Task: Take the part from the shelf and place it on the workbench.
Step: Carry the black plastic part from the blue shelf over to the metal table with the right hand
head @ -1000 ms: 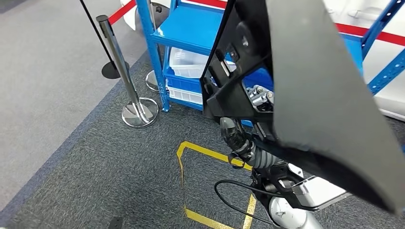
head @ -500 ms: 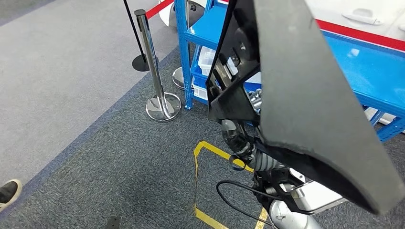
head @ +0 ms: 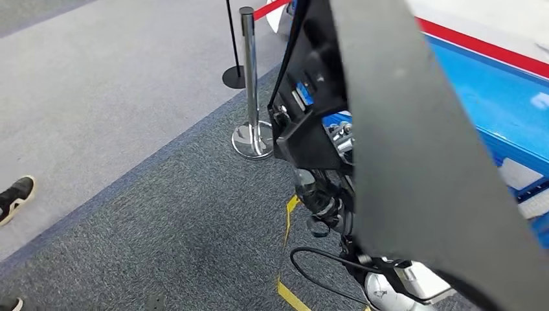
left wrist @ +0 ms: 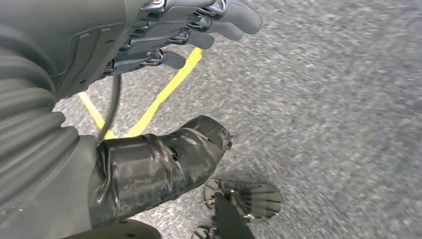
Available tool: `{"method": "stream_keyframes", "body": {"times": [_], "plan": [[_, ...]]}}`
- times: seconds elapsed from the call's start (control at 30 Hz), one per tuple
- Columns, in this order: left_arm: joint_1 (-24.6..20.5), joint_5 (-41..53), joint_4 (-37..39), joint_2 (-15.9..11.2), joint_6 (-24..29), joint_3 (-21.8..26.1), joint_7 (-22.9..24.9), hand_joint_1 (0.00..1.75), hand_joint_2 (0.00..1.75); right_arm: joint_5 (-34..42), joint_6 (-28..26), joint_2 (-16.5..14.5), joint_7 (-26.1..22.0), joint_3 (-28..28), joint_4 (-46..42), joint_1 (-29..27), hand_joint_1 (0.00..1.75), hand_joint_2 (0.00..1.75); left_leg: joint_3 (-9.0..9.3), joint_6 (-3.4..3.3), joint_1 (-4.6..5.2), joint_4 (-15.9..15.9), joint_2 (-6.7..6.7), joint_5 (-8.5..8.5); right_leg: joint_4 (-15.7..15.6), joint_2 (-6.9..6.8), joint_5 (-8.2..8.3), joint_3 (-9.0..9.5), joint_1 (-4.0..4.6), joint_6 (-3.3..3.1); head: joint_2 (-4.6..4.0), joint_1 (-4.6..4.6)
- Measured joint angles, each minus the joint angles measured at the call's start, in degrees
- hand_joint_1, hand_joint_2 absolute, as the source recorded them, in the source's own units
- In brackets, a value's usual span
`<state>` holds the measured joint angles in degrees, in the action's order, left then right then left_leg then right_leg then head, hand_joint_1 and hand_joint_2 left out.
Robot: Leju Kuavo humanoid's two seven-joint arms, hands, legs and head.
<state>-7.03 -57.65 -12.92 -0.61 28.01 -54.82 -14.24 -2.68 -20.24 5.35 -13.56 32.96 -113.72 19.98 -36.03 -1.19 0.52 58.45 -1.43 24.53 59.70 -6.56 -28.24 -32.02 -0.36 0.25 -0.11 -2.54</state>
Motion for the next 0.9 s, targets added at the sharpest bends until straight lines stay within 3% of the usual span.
{"method": "stream_keyframes", "body": {"times": [0.07, 0.13, 0.17, 0.23, 0.3, 0.33, 0.4, 0.43, 0.47, 0.5, 0.57, 0.63, 0.7, 0.73, 0.8, 0.83, 0.9], "plan": [[0.10, -0.11, 0.01, 0.02, 0.08, 0.00, -0.22, 0.00, 1.75, 0.20, 0.40, -0.10, -0.27, 0.01, 0.04, 0.14, 1.75, 1.75, 0.58, -0.68, -0.28, -0.83, 1.09, -0.34, 2.62, 2.23, -1.85, -0.96, -0.13, 0.33, 0.01, 0.17], [-0.14, -0.36, 0.01, 0.04, 0.16, 0.02, -0.50, 0.00, 1.75, 0.67, 0.99, -0.11, -0.70, 0.03, 0.19, 0.21, 1.75, 1.75, 0.70, -1.12, -0.37, -1.01, 2.22, -0.45, 8.76, 4.87, -4.84, -3.90, -0.20, 0.28, 0.01, 0.41], [-0.29, -0.54, 0.01, 0.02, 0.20, 0.04, -0.60, 0.00, 1.75, 0.94, 1.30, -0.12, -0.91, 0.04, 0.37, 0.21, 1.75, 1.75, 0.68, -1.24, -0.35, -0.98, 2.92, -0.46, 12.01, 5.40, -5.95, -5.64, -0.18, 0.27, 0.00, 0.50], [-0.37, -1.00, 0.03, -0.02, 0.33, 0.10, -0.63, 0.00, 1.75, 1.56, 1.88, -0.26, -1.43, 0.06, 0.90, 0.24, 1.75, 1.75, 0.70, -1.29, -0.34, -0.79, 4.67, -0.42, 14.11, 5.94, -5.30, -7.18, -0.27, 0.33, 0.00, 0.52], [-0.25, -1.51, 0.05, -0.04, 0.54, 0.15, -0.55, 0.00, 1.75, 2.17, 2.46, -0.59, -2.11, 0.09, 1.44, 0.46, 1.75, 1.75, 0.60, -1.01, -0.50, -0.19, 6.50, -0.16, 8.93, 7.23, -1.41, -5.24, -0.66, 0.47, 0.00, 0.56], [-0.22, -1.68, 0.05, -0.04, 0.65, 0.17, -0.48, 0.00, 1.75, 2.41, 2.71, -0.79, -2.54, 0.11, 1.72, 0.62, 1.75, 1.75, 0.28, -0.73, -0.53, 0.36, 7.27, 0.07, 5.73, 8.96, 0.03, -3.96, -0.96, 0.57, 0.00, 0.57], [-0.25, -1.91, 0.05, -0.10, 0.98, 0.25, -0.24, 0.00, 1.75, 2.81, 3.15, -1.20, -3.51, 0.15, 2.31, 0.90, 1.75, 1.75, -0.73, -0.04, -0.70, 1.31, 8.77, 0.28, 2.11, 11.69, 0.99, -2.52, -1.37, 0.64, 0.00, 0.55], [-0.25, -1.99, 0.09, -0.20, 1.19, 0.32, -0.08, 0.00, 1.75, 2.93, 3.40, -1.45, -4.00, 0.17, 2.65, 1.07, 1.75, 1.75, -1.19, 0.34, -0.86, 1.50, 9.51, 0.16, 1.84, 12.03, 0.74, -2.45, -1.28, 0.51, 0.01, 0.56], [-0.17, -2.11, 0.15, -0.36, 1.41, 0.40, -0.02, 0.00, 1.75, 3.02, 3.63, -1.76, -4.39, 0.19, 2.95, 1.31, 1.75, 1.75, -1.47, 0.68, -1.06, 1.44, 10.25, -0.02, 1.73, 11.39, 0.80, -2.39, -1.22, 0.25, 0.00, 0.57], [0.01, -2.26, 0.22, -0.50, 1.58, 0.47, -0.08, 0.00, 1.75, 3.05, 3.81, -2.11, -4.70, 0.21, 3.23, 1.67, 1.75, 1.75, -1.69, 0.99, -1.18, 1.48, 10.12, -0.07, 1.51, 10.66, 0.92, -2.31, -1.15, -0.05, 0.00, 0.61], [0.08, -2.48, 0.31, -0.73, 1.73, 0.56, -0.72, 0.00, 1.75, 3.09, 4.02, -2.88, -5.16, 0.24, 3.58, 2.38, 1.75, 1.75, -2.80, 1.52, -0.99, 3.51, 7.27, 1.05, 1.04, 9.08, 1.12, -1.96, -1.14, -0.71, 0.00, 0.15], [-0.23, -2.51, 0.31, -0.87, 1.78, 0.66, -1.40, 0.00, 1.75, 3.11, 4.14, -3.43, -5.45, 0.26, 3.82, 2.72, 1.75, 1.75, -5.86, 1.96, -0.89, 9.60, 3.55, 3.91, 0.82, 7.20, 1.05, -1.71, -0.79, -1.22, 0.00, -0.35], [-0.36, -2.49, 0.31, -1.00, 1.81, 0.80, -1.68, 0.00, 1.75, 3.11, 4.20, -3.68, -5.61, 0.28, 4.12, 2.78, 1.75, 1.75, -8.96, 2.16, -1.02, 15.51, 2.40, 5.90, 0.81, 5.31, 0.87, -1.66, -0.46, -1.50, 0.00, -0.39], [-0.27, -2.48, 0.31, -1.05, 1.84, 0.87, -1.68, 0.00, 1.75, 3.11, 4.22, -3.80, -5.72, 0.29, 4.25, 2.78, 1.75, 1.75, -9.20, 2.12, -1.05, 15.96, 2.23, 5.54, 0.82, 4.47, 0.77, -1.62, -0.36, -1.56, 0.00, -0.40], [-0.08, -2.39, 0.31, -1.18, 1.92, 0.97, -1.50, 0.00, 1.75, 3.10, 4.24, -4.10, -6.03, 0.32, 4.36, 2.80, 1.75, 1.75, -6.28, 1.76, -0.98, 10.57, 1.46, 2.35, 0.81, 3.04, 0.53, -1.38, -0.19, -1.55, 0.00, -0.42], [-0.09, -2.24, 0.31, -1.27, 1.94, 0.99, -1.26, 0.00, 1.75, 3.10, 4.25, -4.29, -6.21, 0.32, 4.37, 2.82, 1.75, 1.75, -4.14, 1.44, -0.66, 6.65, 0.14, 1.00, 0.74, 2.39, 0.39, -1.18, -0.10, -1.49, 0.00, -0.39], [-0.26, -1.67, 0.31, -1.49, 1.90, 1.01, -0.53, 0.00, 1.75, 3.16, 4.34, -4.54, -6.47, 0.33, 4.39, 2.92, 1.75, 1.75, -1.44, 0.64, 0.14, 1.61, -1.83, -0.18, 0.56, 1.33, 0.13, -0.83, 0.12, -1.17, 0.00, -0.37]]}}
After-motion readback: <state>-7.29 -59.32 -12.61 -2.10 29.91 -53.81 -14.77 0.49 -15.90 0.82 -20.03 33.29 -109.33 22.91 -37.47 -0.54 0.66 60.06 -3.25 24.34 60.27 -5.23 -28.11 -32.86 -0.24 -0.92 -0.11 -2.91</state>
